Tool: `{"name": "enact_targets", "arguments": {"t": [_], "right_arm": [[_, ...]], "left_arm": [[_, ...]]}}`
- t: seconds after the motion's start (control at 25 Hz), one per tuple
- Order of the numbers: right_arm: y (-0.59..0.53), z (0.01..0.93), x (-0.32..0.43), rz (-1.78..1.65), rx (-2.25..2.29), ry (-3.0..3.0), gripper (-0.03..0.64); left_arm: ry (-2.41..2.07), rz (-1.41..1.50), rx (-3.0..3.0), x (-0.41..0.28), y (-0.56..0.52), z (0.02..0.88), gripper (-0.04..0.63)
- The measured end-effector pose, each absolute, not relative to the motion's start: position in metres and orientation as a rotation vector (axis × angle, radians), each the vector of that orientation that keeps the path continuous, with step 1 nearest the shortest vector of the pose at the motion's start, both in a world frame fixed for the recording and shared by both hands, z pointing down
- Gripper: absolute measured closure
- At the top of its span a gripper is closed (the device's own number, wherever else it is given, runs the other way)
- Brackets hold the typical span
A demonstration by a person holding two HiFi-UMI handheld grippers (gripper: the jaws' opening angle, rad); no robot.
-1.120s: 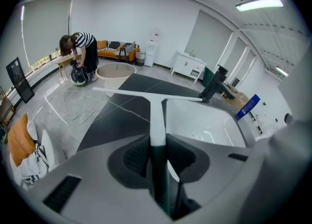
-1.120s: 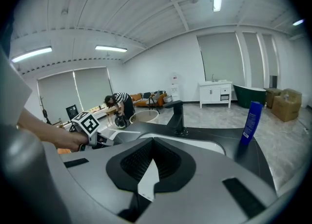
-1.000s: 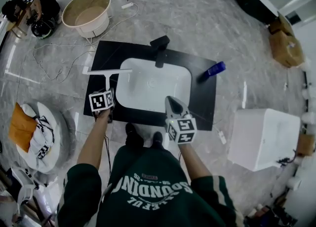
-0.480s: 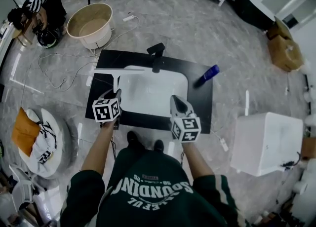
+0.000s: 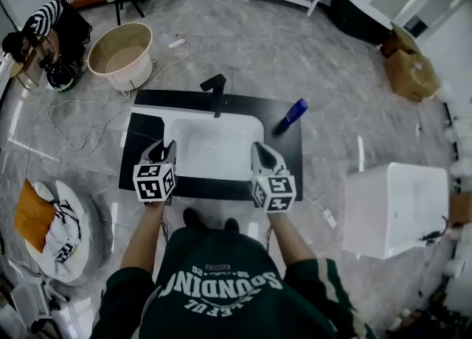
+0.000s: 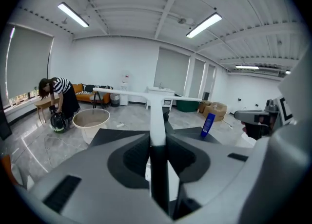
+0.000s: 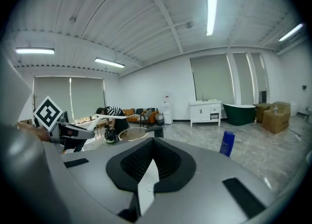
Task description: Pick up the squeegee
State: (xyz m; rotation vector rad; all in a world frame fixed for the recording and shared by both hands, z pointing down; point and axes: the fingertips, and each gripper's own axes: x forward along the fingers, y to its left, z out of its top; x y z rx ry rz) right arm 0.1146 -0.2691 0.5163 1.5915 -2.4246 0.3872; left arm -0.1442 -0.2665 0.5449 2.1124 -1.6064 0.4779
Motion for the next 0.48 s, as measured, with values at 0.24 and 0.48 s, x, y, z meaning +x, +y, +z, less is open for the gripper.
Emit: {"name": "enact_targets", "arguments": {"t": [0.24,0.48], "right_arm": [[-0.266,0.503,0.125,0.334,1.648,-2.428,0.615],[-0.261,0.496,0.126,0.295,1.663,-2.447,0.616]], "left_arm": [[-1.628,0.466,2.185,-0.13,-0.265,0.524,0.503],[-1.635,0.439,2.223,-0.122,-0.268,0.512,0.503]]}}
